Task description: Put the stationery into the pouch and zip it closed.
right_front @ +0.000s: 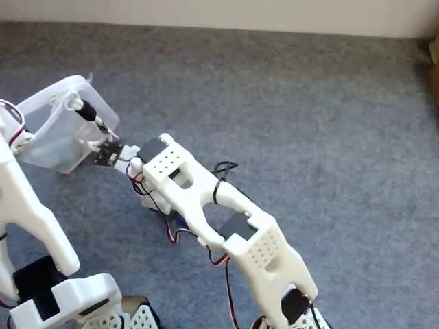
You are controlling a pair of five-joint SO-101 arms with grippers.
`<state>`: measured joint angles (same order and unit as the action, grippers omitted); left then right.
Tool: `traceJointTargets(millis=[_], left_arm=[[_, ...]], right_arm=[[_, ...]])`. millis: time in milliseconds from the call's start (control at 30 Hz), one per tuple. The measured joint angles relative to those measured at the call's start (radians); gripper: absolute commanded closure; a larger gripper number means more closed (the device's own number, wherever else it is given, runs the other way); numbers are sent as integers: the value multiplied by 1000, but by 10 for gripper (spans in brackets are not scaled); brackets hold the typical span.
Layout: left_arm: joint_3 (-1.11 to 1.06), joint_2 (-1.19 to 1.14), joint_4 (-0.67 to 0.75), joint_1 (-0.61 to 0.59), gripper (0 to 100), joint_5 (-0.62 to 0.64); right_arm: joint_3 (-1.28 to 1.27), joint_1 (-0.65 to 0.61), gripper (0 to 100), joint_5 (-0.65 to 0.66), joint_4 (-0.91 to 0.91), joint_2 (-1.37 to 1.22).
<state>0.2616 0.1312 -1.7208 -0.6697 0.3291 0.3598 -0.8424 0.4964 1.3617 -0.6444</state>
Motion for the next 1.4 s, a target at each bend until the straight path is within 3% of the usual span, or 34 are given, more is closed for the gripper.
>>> traceJointTargets(millis=[400,567,800,1133,1400], left_arm=[[0,3,0,167,991,-3],[2,3,-3,233,992,-3],[75,0,-34,336,991,-3],[121,-2,-34,489,993,18],[121,-2,-35,522,993,23]], right_arm=[[-2,68,994,-215,41,212],[-2,91,994,-324,127,328],[-37,107,994,-351,313,526],[-582,54,994,-351,281,982],[-919,40,994,-358,203,1310]])
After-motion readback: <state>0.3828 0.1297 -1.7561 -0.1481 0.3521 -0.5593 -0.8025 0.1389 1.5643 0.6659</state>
